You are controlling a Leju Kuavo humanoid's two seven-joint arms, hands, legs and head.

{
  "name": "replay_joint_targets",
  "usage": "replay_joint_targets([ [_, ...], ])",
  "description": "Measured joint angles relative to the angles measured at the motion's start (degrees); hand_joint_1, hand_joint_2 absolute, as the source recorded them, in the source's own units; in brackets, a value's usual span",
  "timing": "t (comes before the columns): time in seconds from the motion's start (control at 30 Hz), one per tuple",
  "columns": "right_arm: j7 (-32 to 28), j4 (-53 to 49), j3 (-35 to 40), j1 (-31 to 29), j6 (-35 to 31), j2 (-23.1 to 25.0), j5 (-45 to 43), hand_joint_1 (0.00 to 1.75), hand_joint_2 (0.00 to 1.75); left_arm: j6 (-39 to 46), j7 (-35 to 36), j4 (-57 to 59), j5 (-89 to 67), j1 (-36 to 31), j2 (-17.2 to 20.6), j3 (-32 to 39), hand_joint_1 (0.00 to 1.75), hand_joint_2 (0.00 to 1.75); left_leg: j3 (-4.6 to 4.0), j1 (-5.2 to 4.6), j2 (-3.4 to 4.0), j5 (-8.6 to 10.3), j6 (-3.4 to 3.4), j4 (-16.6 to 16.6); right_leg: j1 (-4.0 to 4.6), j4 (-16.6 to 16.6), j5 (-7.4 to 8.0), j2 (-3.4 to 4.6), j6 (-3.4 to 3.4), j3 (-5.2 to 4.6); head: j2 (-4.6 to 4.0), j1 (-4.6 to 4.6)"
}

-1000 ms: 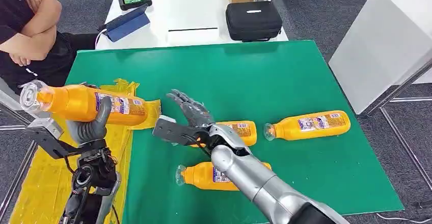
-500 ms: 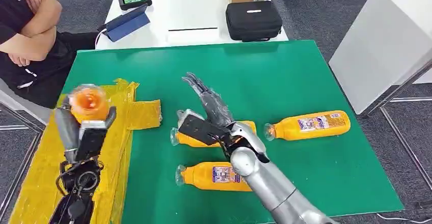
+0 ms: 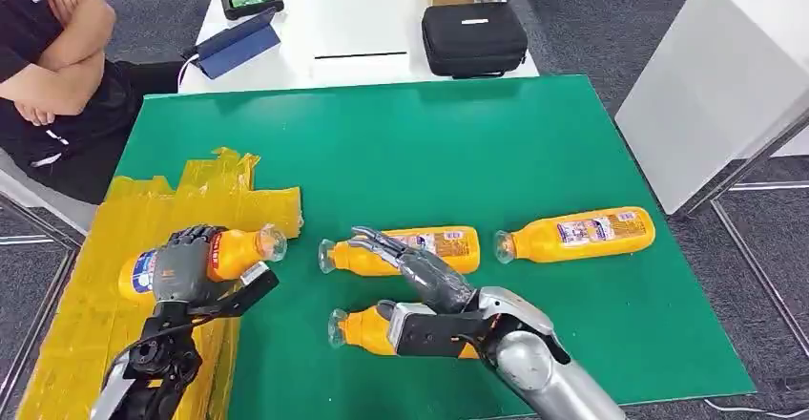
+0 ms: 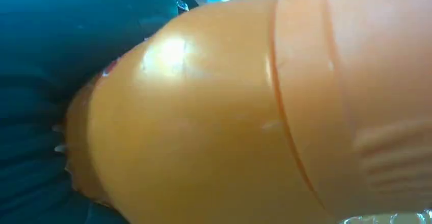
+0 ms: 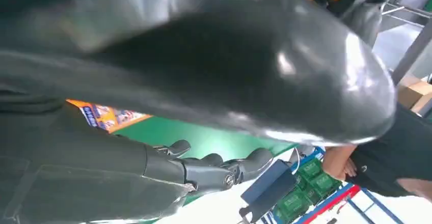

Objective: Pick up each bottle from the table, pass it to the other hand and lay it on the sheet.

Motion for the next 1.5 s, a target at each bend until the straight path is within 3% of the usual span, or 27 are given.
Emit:
replay_joint_targets([
  [0.27,-0.6,-1.3,0.0,3.3,3.2,-5.1,0.1,0.00,0.00,-2.8,0.4,5.2,1.0,-2.5,1.7,-0.6,1.75,1.75,0.21,0.04,0.00,-0.05,-0.06,0.0,0.01,0.0,0.01,0.02,-0.03,0.19,0.00,0.00],
  [0.3,-0.6,-1.3,-0.1,3.8,3.2,-5.7,0.3,0.00,0.00,-2.8,0.3,5.4,1.4,-2.6,1.8,-0.6,1.22,1.75,0.23,0.04,0.00,-0.05,-0.06,0.0,0.01,0.0,0.01,0.02,-0.03,0.21,0.00,0.02],
  [0.33,-0.6,-1.3,-0.4,4.4,3.2,-6.3,0.5,0.00,0.00,-2.9,0.2,5.5,1.5,-2.6,2.0,-0.5,0.00,1.75,0.24,0.04,0.00,-0.05,-0.06,0.0,0.01,0.0,0.01,0.02,-0.03,0.22,0.00,0.02],
  [0.37,-0.6,-1.3,-0.5,4.8,3.2,-6.6,0.7,0.00,0.00,-2.9,0.2,5.7,1.5,-2.6,2.1,-0.5,0.00,0.00,0.24,0.04,0.01,-0.05,-0.06,0.0,0.01,0.0,0.01,0.03,-0.03,0.22,0.00,0.00],
  [0.47,-0.3,-1.4,-0.6,5.6,3.1,-7.6,1.7,0.00,0.00,-2.8,0.7,6.0,2.3,-2.2,2.2,-0.3,0.00,0.00,0.25,0.06,0.02,-0.05,-0.07,0.0,0.03,0.0,0.01,0.04,-0.04,0.21,0.00,0.02],
  [0.5,0.2,-1.5,-0.6,5.9,3.1,-7.8,2.6,0.00,1.75,-2.5,0.9,6.1,2.9,-1.6,2.2,-0.2,0.00,0.00,0.24,0.08,0.02,-0.05,-0.07,0.0,0.04,0.0,0.02,0.04,-0.04,0.19,0.00,0.00],
  [0.7,4.0,-1.6,-0.8,7.2,-0.8,-9.5,9.9,0.00,1.75,-1.2,-2.1,3.8,8.1,0.7,2.2,1.8,0.00,0.00,0.20,0.07,-0.01,-0.04,-0.08,0.0,0.03,0.0,0.01,0.03,-0.04,0.19,0.00,0.02],
  [0.9,6.4,-1.6,-0.9,8.0,-4.2,-9.8,15.2,0.00,1.75,-5.2,-6.6,1.0,14.4,2.6,2.4,2.9,0.00,0.00,0.19,0.06,-0.01,-0.06,-0.07,0.0,0.03,0.0,-0.02,0.02,-0.02,0.19,0.00,0.02],
  [1.13,7.5,-1.6,-1.8,9.0,-5.2,-9.8,17.4,0.00,1.75,-8.1,-11.9,-1.6,22.9,3.4,2.4,3.3,0.00,0.00,0.17,0.05,-0.04,-0.05,-0.06,0.0,0.03,0.0,-0.03,0.00,-0.02,0.19,0.00,0.02],
  [1.47,8.5,-1.6,-1.8,9.6,-5.0,-9.8,18.4,0.00,1.75,-10.0,-23.9,-10.6,48.2,6.8,0.3,6.7,0.00,0.00,0.08,0.06,-0.03,-0.05,-0.06,0.0,0.03,0.0,-0.02,0.01,-0.02,0.10,0.00,0.02],
  [1.5,8.7,-1.6,-1.8,9.5,-4.8,-9.8,18.5,0.00,0.00,-10.4,-25.1,-12.1,51.6,7.0,0.1,7.1,0.00,0.00,0.08,0.06,-0.03,-0.05,-0.06,0.0,0.03,0.0,-0.03,0.01,-0.02,0.09,0.00,0.02],
])
